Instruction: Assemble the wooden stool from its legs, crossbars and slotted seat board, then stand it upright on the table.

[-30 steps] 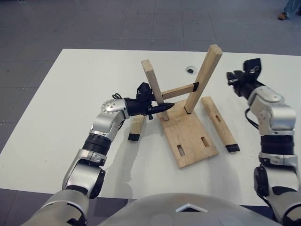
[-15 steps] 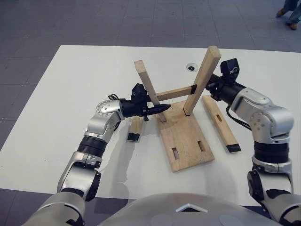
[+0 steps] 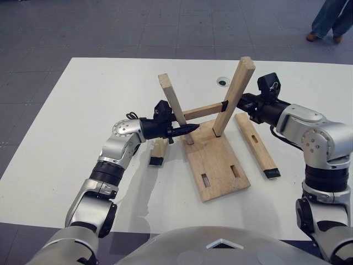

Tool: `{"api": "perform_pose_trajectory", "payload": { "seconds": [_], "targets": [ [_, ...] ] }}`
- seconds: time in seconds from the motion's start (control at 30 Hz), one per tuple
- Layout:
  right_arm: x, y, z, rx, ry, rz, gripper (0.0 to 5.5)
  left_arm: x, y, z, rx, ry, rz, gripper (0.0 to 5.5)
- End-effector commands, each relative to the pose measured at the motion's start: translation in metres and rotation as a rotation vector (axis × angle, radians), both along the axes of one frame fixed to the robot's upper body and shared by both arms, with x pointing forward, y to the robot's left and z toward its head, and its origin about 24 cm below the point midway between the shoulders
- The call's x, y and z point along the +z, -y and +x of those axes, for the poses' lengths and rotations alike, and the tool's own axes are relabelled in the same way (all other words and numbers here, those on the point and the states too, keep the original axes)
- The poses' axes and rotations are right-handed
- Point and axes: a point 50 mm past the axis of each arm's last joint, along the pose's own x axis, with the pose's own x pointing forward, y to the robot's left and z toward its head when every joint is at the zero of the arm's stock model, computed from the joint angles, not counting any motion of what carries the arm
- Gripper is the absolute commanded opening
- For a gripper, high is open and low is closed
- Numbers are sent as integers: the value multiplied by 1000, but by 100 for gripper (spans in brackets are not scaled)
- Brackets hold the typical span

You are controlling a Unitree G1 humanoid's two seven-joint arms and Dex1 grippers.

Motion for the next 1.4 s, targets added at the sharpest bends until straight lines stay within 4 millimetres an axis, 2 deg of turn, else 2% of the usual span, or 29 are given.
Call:
{"api": "perform_pose_trajectory", "payload": {
  "seconds": [0.03, 0.17, 0.27, 0.4, 0.63, 0.67, 1.0, 1.17, 1.23, 1.3, 1.33, 1.4],
  "targets": [
    [-17, -8, -4, 56, -50, 2, 137, -35, 2, -7, -104, -69, 239, 205],
    [-21, -4, -2, 49, -50, -16, 137, -26, 0, 15, -86, -37, 234, 205],
    [-18, 3, 4, 21, -25, -37, 137, -23, 1, 25, -66, -16, 220, 205],
    [-15, 16, 14, -52, 21, -79, 137, -20, 4, 30, -77, 5, 179, 205],
    [-18, 17, 16, -52, 33, -96, 137, 0, 12, 37, -152, 37, 118, 205],
    [-18, 17, 17, -53, 34, -97, 133, 1, 11, 37, -155, 35, 119, 242],
    [-19, 19, 16, -46, 32, -104, 133, -1, -2, 37, -158, 40, 188, 406],
    [-18, 30, 18, -92, 44, -119, 133, 4, -27, 33, -192, 36, 262, 495],
    [-19, 33, 16, -110, 43, -123, 133, 10, -41, 32, -207, 29, 313, 526],
    [-20, 36, 16, -130, 45, -125, 133, 16, -64, 31, -204, 15, 413, 548],
    [-21, 38, 16, -143, 46, -127, 133, 23, -78, 33, -174, 19, 467, 548],
    [-24, 45, 16, -174, 47, -146, 133, 49, -102, 42, -54, 85, 512, 548]
  ]
}}
